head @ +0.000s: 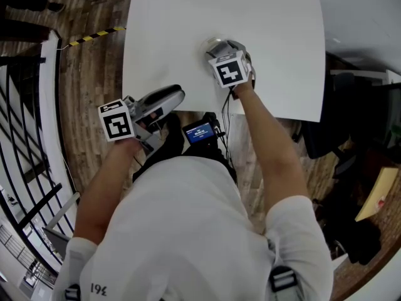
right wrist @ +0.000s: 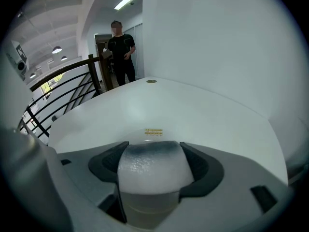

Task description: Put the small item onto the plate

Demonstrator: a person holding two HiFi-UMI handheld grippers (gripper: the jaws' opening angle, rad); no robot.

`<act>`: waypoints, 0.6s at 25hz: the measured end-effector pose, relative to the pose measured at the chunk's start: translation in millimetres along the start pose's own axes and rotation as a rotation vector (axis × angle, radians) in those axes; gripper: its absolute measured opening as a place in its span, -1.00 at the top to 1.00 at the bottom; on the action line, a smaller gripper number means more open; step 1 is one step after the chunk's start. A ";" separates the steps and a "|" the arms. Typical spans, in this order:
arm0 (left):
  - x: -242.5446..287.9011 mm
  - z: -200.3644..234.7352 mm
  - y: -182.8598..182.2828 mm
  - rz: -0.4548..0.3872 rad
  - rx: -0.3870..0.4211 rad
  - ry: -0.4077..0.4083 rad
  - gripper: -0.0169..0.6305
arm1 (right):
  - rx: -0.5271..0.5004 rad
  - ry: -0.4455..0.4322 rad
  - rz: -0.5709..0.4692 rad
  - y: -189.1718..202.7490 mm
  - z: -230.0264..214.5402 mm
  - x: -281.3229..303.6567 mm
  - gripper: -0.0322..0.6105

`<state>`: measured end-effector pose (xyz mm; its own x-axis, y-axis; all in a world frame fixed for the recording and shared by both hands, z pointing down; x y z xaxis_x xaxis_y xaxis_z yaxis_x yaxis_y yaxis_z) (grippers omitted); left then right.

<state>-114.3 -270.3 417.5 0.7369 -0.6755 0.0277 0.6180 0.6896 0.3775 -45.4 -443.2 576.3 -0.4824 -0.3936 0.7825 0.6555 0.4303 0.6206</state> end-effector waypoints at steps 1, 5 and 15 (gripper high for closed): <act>-0.2 0.3 -0.1 -0.001 0.000 0.000 0.52 | 0.001 0.001 -0.001 0.1 -0.4 0.3 -0.09; 0.1 -1.6 3.0 0.005 0.001 0.004 0.52 | 0.002 0.007 0.000 2.8 0.7 1.5 -0.09; 1.0 -2.8 5.8 0.010 0.014 0.003 0.52 | 0.037 0.014 0.021 14.1 -1.4 6.6 -0.09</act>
<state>-109.2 -266.2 417.2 0.7440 -0.6676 0.0292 0.6063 0.6928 0.3904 -38.5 -440.8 590.2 -0.4606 -0.3954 0.7947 0.6430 0.4685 0.6058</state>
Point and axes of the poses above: the fingertips, and each gripper's own axes: x forward along the fingers, z to its left, y out of its underside, the point moved 2 cm from there along -x, backward along the fingers, and after that the axes turned 2 degrees about -x, right-handed, at the moved point
